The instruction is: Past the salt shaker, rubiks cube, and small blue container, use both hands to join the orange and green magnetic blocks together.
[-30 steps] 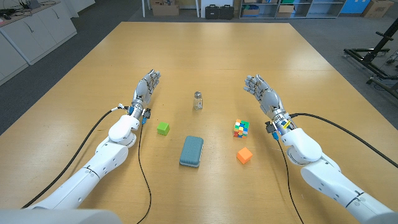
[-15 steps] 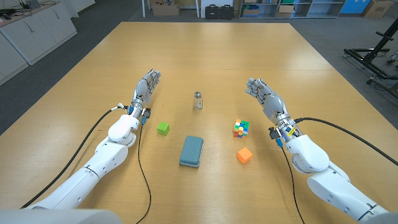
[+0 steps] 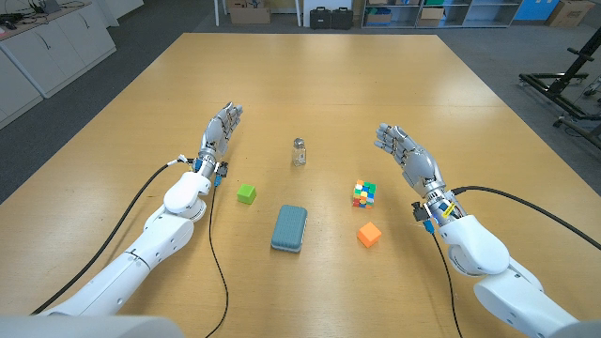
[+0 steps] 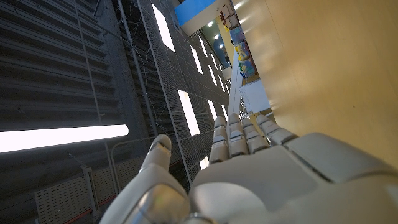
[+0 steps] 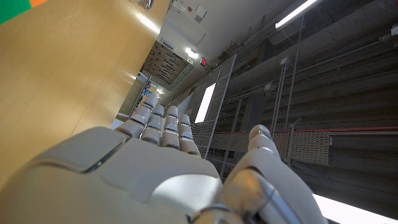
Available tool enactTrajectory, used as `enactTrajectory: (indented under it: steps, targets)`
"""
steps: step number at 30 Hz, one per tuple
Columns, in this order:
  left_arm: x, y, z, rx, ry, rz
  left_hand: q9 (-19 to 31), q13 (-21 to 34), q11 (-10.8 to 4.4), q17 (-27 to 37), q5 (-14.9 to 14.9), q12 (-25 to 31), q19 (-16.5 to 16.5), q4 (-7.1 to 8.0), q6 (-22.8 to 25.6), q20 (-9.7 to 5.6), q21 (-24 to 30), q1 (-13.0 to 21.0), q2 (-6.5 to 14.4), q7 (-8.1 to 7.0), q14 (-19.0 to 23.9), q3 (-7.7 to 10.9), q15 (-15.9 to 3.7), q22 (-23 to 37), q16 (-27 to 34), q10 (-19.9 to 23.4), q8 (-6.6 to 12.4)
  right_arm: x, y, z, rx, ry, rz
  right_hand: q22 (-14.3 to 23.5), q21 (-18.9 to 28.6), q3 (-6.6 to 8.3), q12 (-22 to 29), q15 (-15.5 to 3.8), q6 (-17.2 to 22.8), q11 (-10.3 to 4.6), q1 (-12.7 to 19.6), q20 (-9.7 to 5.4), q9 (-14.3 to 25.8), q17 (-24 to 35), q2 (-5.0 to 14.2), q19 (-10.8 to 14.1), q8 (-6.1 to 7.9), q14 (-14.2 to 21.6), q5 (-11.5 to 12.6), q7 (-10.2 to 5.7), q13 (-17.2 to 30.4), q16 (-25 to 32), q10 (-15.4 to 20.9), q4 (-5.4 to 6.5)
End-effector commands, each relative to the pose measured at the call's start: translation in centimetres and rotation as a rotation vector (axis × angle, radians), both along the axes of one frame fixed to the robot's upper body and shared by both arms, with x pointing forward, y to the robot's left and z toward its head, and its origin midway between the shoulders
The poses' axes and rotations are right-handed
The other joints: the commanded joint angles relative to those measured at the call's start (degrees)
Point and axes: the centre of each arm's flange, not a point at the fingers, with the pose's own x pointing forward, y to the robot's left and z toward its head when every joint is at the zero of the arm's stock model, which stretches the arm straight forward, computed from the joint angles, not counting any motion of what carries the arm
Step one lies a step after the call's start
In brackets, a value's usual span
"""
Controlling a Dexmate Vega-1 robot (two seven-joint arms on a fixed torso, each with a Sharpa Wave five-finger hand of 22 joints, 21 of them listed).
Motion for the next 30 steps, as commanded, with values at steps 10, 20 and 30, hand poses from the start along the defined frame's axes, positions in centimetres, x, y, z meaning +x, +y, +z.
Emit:
enactTrajectory:
  steps: [10, 20, 30]
  targets:
    - [-0.3, -0.5, 1.4, 0.024, -0.008, -0.006, 0.24, -0.08, 0.33, 0.09, -0.04, 0.20, 0.81, -0.30, 0.59, -4.04, 0.09, 0.30, 0.61, 0.29, 1.02, 0.14, 0.31, 0.16, 0.03, 0.84, 0.37, -3.3, -0.6, -1.8, -0.019, 0.000, -0.030, 0.35, -0.22, 0.19, 0.38, 0.26, 0.28, -0.21, 1.03, 0.10, 0.13, 0.01, 0.02, 0.79, 0.20, 0.59, 0.31, 0.05, 0.13, 0.33, 0.60, -0.57]
    - [-0.5, 0.0, 2.4, 0.034, 0.000, 0.014, 0.25, -0.14, 0.45, 0.09, -0.04, 0.19, 0.90, -0.34, 0.82, -3.97, 0.07, 0.36, 0.70, 0.58, 1.19, 0.16, 0.42, 0.16, 0.01, 1.02, 0.37, -4.5, -0.5, -2.6, -0.039, -0.001, -0.045, 0.36, -0.25, 0.19, 0.29, 0.13, 0.28, -0.20, 1.24, 0.12, 0.13, 0.01, 0.09, 1.17, 0.06, 0.98, 0.26, 0.08, 0.13, 0.45, 0.56, -0.67]
    - [-0.5, -0.1, 2.4, 0.029, -0.004, 0.013, 0.25, -0.18, 0.56, 0.09, -0.05, 0.29, 0.96, -0.38, 1.11, -3.90, 0.05, 0.41, 0.78, 0.67, 1.40, 0.17, 0.38, 0.16, 0.02, 1.42, 0.42, -6.5, -1.3, -3.3, -0.051, -0.013, -0.078, 0.38, -0.20, 0.16, 0.43, -0.02, 1.50, -0.45, 1.58, -0.05, 0.16, 0.03, 0.15, 2.11, 0.35, 1.90, 0.18, -0.41, 0.13, 0.76, 1.19, -0.84]
